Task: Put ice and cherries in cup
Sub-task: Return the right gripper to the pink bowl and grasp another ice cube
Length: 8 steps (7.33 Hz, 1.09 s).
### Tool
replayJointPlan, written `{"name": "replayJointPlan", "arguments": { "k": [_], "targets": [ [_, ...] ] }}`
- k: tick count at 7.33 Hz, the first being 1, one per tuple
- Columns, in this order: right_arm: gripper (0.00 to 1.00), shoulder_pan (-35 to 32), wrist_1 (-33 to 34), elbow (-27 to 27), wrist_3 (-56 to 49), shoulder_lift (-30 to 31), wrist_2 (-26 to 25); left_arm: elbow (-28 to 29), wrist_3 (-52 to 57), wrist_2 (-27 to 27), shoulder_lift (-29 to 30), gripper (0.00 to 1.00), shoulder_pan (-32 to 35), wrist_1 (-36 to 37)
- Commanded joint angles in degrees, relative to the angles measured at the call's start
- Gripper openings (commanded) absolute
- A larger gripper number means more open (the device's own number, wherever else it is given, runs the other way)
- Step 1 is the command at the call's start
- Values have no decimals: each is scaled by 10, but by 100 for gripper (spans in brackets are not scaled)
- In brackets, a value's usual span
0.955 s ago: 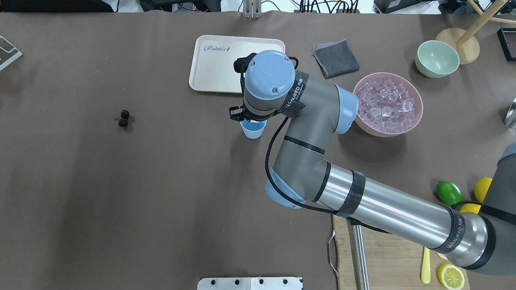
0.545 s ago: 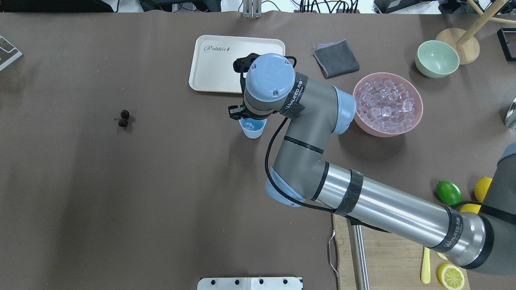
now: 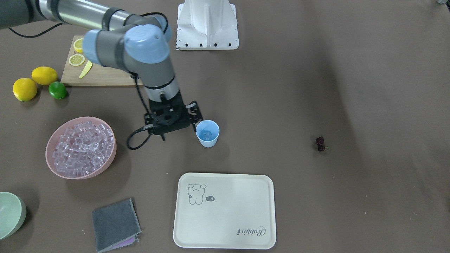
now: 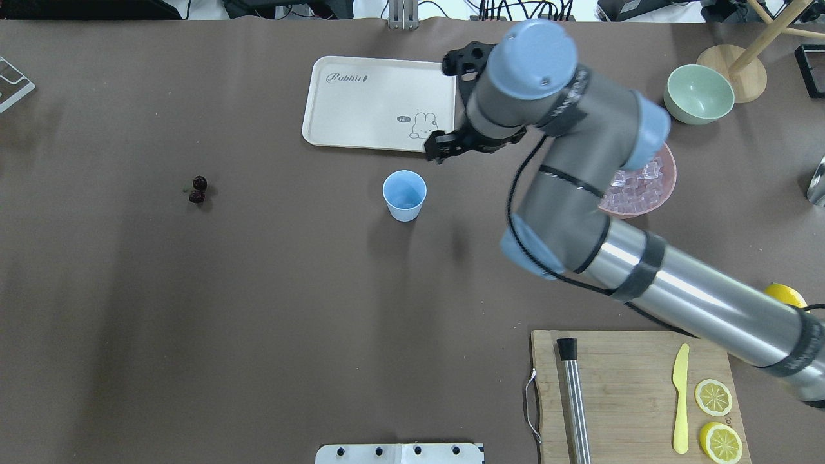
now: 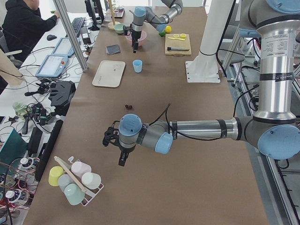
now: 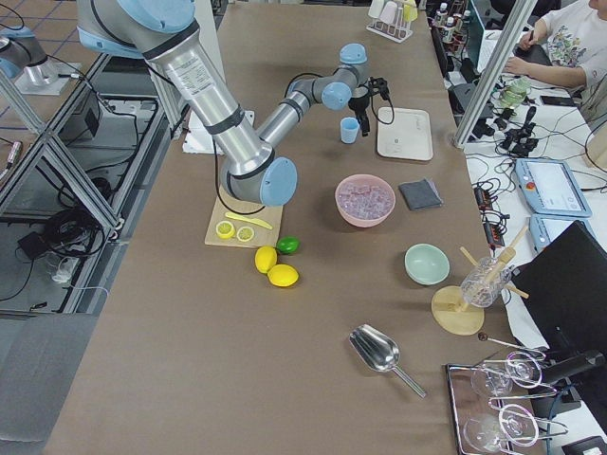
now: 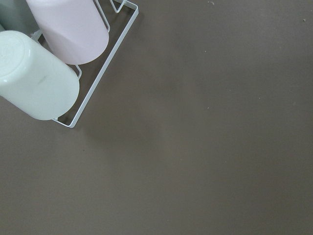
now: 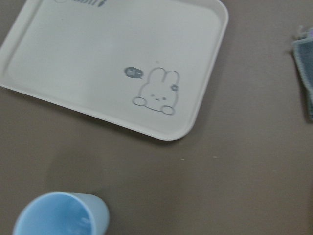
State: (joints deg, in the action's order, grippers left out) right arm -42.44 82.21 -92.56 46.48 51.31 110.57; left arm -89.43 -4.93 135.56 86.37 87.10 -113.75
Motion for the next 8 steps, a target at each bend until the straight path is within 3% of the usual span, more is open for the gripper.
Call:
{"name": "replayJointPlan", "arguments": {
  "k": [1,3,8],
  "targets": [
    [99,-72,-6,-79,-178,135,56,0,1,1,-4,98,0,-1],
    [99,-78,-39,-82,-203,186,76,-5,-1,1,-5,98,1,-1],
    [99,-82,-54,-34,-234,189,65,-4,-1,1,-5,98,0,-1]
  ]
}}
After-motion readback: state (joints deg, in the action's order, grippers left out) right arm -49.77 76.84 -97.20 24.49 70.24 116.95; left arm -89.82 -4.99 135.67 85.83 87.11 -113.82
